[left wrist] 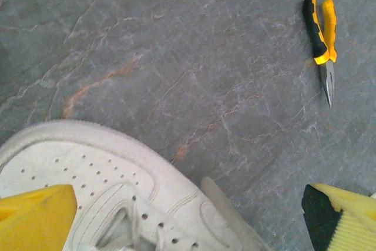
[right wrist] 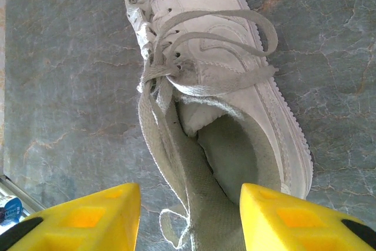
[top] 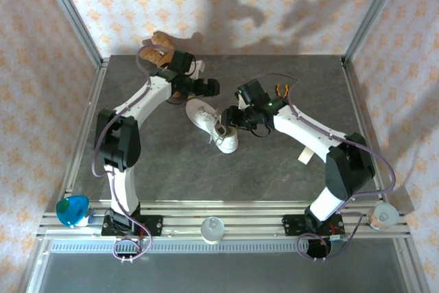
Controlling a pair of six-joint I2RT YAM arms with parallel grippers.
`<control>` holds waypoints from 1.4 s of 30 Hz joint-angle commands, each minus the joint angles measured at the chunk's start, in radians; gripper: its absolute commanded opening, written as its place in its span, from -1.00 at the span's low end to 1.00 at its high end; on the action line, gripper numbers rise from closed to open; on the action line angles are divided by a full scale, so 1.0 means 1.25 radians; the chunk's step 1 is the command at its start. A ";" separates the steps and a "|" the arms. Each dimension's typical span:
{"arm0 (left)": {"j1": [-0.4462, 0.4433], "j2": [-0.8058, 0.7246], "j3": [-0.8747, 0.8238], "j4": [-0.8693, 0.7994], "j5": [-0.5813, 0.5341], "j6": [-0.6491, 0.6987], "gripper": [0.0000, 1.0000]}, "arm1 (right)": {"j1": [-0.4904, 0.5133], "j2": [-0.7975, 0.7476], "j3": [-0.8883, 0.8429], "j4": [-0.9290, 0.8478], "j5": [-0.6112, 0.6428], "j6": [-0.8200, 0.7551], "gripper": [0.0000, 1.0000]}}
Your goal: Tie the shoes
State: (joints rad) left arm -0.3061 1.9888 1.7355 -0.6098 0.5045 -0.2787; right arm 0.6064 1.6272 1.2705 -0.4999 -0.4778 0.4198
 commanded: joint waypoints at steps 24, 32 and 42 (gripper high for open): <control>-0.062 0.132 0.169 -0.200 0.021 0.019 -1.00 | 0.027 0.108 0.055 -0.052 -0.067 -0.042 -0.10; -0.026 0.022 0.043 -0.099 0.015 0.019 -1.00 | 0.027 0.083 0.043 -0.053 -0.041 -0.010 -0.76; -0.023 -0.058 -0.077 -0.021 -0.005 0.009 -1.00 | 0.020 0.097 0.150 -0.149 -0.018 -0.047 -1.00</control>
State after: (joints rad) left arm -0.3340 1.9575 1.6707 -0.6834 0.5156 -0.2615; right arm 0.6315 1.7485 1.3869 -0.6098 -0.5358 0.3985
